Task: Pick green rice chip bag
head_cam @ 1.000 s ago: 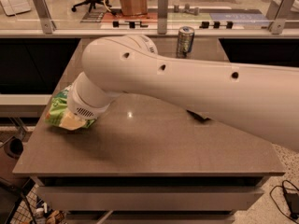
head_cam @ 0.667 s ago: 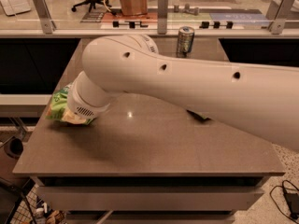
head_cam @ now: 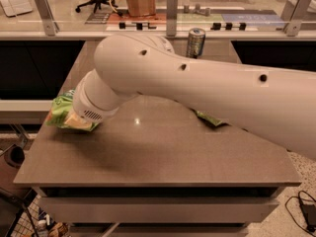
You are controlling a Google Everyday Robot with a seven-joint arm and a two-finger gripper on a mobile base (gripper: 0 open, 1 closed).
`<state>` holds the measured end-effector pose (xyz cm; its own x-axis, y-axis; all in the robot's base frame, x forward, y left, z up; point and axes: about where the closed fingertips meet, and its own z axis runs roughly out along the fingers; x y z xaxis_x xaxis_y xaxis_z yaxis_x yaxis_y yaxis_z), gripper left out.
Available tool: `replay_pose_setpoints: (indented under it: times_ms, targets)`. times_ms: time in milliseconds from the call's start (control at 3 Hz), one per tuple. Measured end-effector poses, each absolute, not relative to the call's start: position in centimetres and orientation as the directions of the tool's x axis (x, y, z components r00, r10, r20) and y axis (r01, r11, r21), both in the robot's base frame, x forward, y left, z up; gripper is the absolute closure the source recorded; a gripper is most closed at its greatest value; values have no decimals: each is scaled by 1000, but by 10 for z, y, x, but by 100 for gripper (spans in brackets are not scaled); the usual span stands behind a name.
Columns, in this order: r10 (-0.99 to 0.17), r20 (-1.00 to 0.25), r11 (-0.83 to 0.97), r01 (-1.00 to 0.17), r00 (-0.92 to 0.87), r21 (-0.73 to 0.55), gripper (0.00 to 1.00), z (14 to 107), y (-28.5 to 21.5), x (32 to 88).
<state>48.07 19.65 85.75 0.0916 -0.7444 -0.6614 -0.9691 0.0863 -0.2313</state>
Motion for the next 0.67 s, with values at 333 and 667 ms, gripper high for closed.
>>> replay_pose_setpoints:
  times_ms: [333, 667]
  targets:
    - [-702, -701, 76, -965, 127, -251, 100, 880, 187, 488]
    - [-685, -712, 68, -959, 156, -275, 100, 904, 181, 495]
